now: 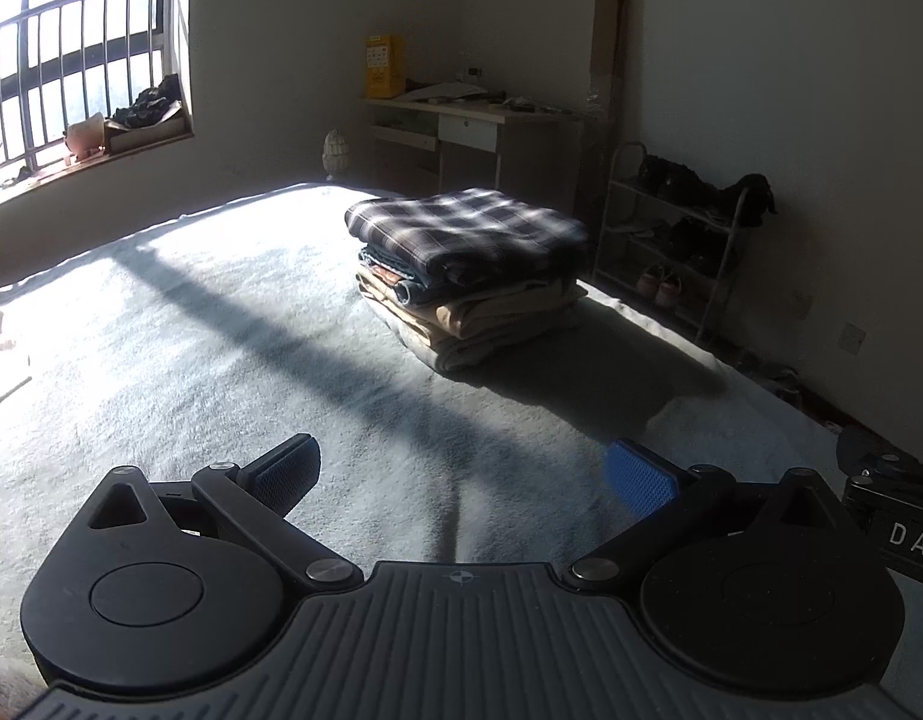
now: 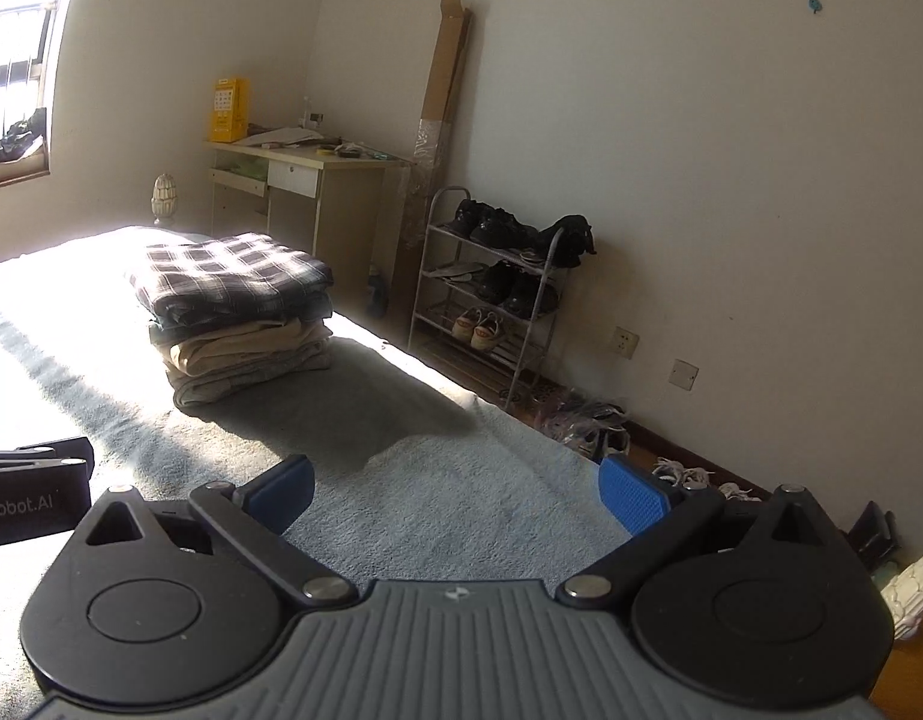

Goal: Fold clothes

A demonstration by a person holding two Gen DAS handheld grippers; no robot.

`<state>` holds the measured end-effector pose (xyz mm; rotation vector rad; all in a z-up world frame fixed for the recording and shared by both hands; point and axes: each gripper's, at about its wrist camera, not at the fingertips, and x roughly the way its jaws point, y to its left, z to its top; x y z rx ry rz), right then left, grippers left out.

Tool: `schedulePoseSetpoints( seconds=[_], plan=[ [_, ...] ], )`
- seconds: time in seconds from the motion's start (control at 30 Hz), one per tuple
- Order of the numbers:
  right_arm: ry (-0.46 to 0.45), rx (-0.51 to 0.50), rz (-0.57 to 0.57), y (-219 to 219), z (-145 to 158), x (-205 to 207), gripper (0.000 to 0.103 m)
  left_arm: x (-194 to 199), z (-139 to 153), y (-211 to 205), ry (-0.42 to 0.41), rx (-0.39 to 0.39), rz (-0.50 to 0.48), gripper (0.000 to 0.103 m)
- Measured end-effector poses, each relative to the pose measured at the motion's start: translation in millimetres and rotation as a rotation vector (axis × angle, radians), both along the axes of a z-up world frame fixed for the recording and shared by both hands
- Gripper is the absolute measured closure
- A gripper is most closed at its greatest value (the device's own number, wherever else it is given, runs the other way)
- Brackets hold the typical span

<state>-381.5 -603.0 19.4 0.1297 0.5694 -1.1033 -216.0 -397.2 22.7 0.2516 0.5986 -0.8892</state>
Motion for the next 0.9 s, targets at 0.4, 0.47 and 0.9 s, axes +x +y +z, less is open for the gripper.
schedulePoseSetpoints(
  seconds=[0.4,0.47,0.9],
  plan=[
    [0.014,0.009,0.027,5.6,-2.7,4.9,0.000,-1.4,-0.9,-2.6,-0.003,0.000,0.011,0.000],
    [0.012,0.011,0.026,5.8,-2.4,4.4,0.000,-2.1,-1.0,-3.0,-0.004,0.001,0.009,0.000],
    [0.006,0.021,0.028,7.0,-1.8,3.0,0.000,-4.5,-1.0,-4.1,-0.007,0.006,0.011,0.000]
  ],
)
